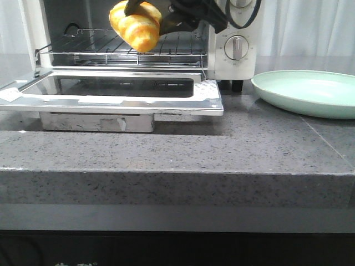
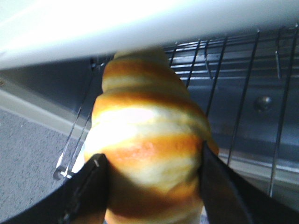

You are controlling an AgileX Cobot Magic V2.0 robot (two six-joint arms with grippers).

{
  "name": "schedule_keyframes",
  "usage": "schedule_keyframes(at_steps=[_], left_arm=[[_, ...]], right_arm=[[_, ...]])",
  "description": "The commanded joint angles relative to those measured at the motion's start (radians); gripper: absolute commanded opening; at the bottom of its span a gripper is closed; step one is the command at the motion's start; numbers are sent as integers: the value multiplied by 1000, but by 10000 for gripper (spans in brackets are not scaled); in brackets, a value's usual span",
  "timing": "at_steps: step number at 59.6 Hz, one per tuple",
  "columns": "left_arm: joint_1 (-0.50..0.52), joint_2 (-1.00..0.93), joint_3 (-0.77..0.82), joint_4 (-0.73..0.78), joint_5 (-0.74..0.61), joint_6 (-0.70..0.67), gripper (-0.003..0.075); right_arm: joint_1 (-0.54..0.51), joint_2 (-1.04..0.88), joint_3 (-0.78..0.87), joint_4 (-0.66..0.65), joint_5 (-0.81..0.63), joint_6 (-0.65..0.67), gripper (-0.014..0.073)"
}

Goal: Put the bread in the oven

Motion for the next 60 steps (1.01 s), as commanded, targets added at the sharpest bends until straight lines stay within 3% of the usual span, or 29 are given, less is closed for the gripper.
schedule_keyframes(at_steps=[1, 6, 13, 17, 40, 45, 50, 60], left_arm=[[0, 7, -26, -11, -75, -3, -20], [0, 7, -26, -11, -75, -3, -20], [0, 7, -26, -11, -75, -3, -20], [0, 7, -26, -11, -75, -3, -20], [0, 7, -26, -11, -75, -3, -20], [0, 7, -26, -11, -75, -3, -20], [0, 7, -26, -11, -75, -3, -20], [0, 7, -26, -11, -75, -3, -20]], right_arm=[[-7, -35, -56, 24, -65, -11, 235], [-7, -29, -57, 24, -71, -11, 311], [-7, -22, -57, 24, -72, -11, 521], [-7, -22, -57, 24, -68, -11, 580], [-7, -68, -57, 24, -46, -12, 603], [-7, -106, -48, 20, -40, -13, 563], [-7, -143, -35, 14, -14, -13, 458], [-7, -202, -30, -56, 128, -39, 104]])
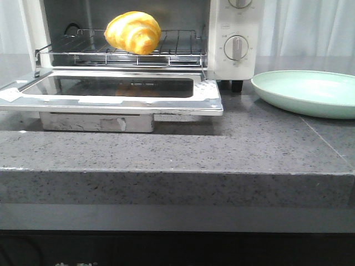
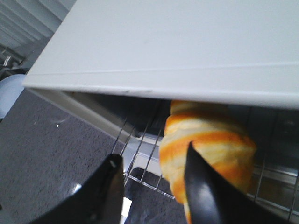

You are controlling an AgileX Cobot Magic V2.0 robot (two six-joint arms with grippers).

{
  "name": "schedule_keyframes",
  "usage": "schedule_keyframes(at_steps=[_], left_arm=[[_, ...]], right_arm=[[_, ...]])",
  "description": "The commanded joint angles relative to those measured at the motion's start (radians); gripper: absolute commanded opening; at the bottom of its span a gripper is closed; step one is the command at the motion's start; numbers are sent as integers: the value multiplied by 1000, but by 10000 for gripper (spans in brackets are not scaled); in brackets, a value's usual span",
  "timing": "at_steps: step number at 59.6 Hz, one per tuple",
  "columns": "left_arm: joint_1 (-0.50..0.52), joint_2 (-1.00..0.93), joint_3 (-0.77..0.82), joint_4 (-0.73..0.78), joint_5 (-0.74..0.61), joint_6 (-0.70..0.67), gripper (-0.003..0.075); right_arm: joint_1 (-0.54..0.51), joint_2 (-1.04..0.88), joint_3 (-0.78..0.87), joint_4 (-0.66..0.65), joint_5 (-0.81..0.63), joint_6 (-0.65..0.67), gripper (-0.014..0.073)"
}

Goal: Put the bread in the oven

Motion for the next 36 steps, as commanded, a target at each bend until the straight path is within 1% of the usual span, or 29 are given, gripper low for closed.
schedule_keyframes(at_steps=[1, 3, 6, 8, 14, 20, 27, 30, 32, 36], left_arm=[[0, 7, -26, -11, -75, -3, -20], [0, 7, -26, -11, -75, -3, -20], [0, 7, -26, -11, -75, -3, -20], [0, 7, -26, -11, -75, -3, -20], [0, 7, -26, -11, -75, -3, -20], [0, 7, -26, -11, -75, -3, -20], [0, 7, -26, -11, -75, -3, -20], [0, 7, -26, -11, -75, -3, -20], [0, 7, -26, -11, -75, -3, -20], [0, 7, -26, -11, -75, -3, -20]], right_arm=[[-7, -84, -21, -40, 52, -23, 78], [-9, -98, -21, -65, 77, -23, 18], [-18, -122, -21, -95, 112, -23, -47], [-24, -134, -21, -114, 134, -23, -74], [-67, -185, -21, -185, 236, -23, -60], [-130, -248, -21, -311, 372, -4, -61], [-185, -326, -21, -560, 489, 141, -61], [-201, -364, -21, -713, 532, 234, -61], [-205, -384, -21, -792, 557, 276, -61], [-205, -425, -14, -898, 601, 338, -61]])
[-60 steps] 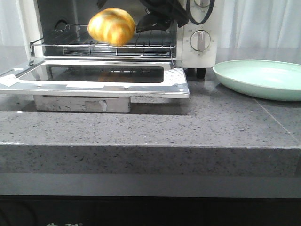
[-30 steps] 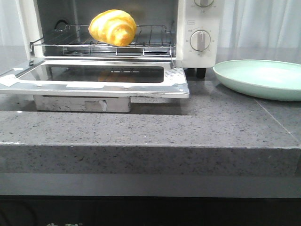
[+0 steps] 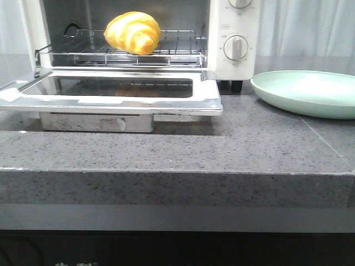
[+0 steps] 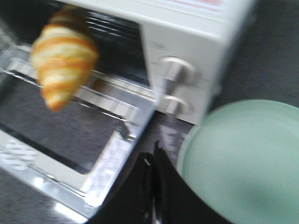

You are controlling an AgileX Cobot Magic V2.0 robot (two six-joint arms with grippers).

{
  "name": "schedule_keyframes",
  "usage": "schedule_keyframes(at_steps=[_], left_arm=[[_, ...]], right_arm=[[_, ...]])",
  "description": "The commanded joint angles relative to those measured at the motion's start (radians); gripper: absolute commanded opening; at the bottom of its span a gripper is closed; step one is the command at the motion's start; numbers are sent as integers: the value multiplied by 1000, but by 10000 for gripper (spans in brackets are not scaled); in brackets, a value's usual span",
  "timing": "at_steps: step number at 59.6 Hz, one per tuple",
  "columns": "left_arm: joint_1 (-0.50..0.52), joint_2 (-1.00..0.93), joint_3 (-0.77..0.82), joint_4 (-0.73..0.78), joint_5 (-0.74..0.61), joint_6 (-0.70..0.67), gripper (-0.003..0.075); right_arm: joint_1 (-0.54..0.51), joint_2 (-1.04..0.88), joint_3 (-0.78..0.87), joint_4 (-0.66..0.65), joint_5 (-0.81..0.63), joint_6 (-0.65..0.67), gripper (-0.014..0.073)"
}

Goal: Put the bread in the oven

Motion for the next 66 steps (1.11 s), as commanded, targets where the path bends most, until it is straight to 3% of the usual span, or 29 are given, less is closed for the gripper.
schedule_keyframes(at_steps=[1, 12, 31, 44, 54, 66], left_arm=[[0, 7, -26, -11, -75, -3, -20], [0, 7, -26, -11, -75, -3, -20], [0, 7, -26, -11, -75, -3, -20], [0, 7, -26, -11, -75, -3, -20], [0, 7, -26, -11, -75, -3, -20], [0, 7, -26, -11, -75, -3, -20]], right_arm=[[-8, -89, -14, -176, 13, 100, -61], [-8, -261, 168, -199, -63, 124, -61], [-8, -689, 696, -200, -398, 123, -61], [-8, -1000, 946, -200, -547, 124, -61], [-8, -1164, 1029, -199, -596, 126, -61], [-8, -1188, 1033, -199, -597, 126, -61]])
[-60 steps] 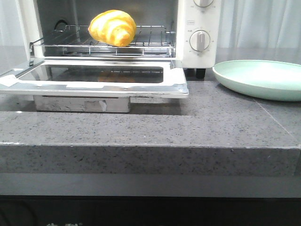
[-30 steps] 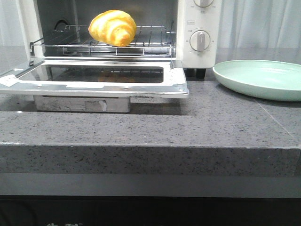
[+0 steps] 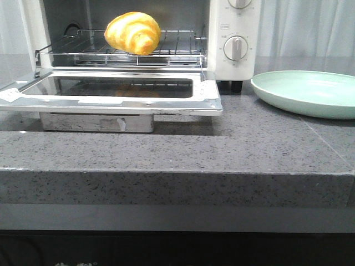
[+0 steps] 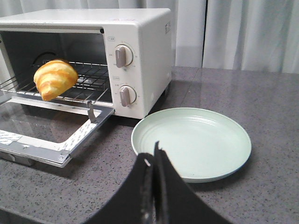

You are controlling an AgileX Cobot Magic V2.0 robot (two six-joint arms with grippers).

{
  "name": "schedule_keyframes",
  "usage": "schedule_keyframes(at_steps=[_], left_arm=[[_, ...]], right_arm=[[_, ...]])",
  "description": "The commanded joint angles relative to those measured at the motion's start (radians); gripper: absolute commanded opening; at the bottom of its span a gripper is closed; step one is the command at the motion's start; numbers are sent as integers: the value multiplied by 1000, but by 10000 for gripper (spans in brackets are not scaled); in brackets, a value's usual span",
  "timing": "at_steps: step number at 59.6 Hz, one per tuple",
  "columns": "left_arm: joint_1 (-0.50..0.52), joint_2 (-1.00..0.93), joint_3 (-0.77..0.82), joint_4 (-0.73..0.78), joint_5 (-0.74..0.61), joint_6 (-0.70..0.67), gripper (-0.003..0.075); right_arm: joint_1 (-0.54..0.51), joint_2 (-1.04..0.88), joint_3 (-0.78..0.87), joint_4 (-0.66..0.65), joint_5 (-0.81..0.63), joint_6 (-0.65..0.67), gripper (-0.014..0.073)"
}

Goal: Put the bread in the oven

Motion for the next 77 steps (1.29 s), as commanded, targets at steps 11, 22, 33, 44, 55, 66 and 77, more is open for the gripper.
schedule_keyframes(at_steps=[11, 22, 33, 44, 55, 66, 77], left_arm=[[0, 7, -26, -11, -75, -3, -20], [0, 7, -26, -11, -75, -3, -20], [0, 7, -26, -11, -75, -3, -20], [5, -53, 15, 19, -81, -3, -20], [38, -264, 152, 21, -81, -3, -20], [63, -369, 284, 23, -113, -3, -20], [63, -378, 412, 23, -240, -3, -20]], right_arm=[[-7, 10, -22, -16, -95, 2, -61], [-7, 10, -22, -16, -95, 2, -61], [-7, 10, -22, -16, -95, 2, -61], [-7, 10, -22, -16, -95, 2, -61], [-7, 10, -22, -16, -95, 2, -61], [-7, 10, -22, -16, -95, 2, -61], [-7, 10, -22, -16, -94, 2, -61]])
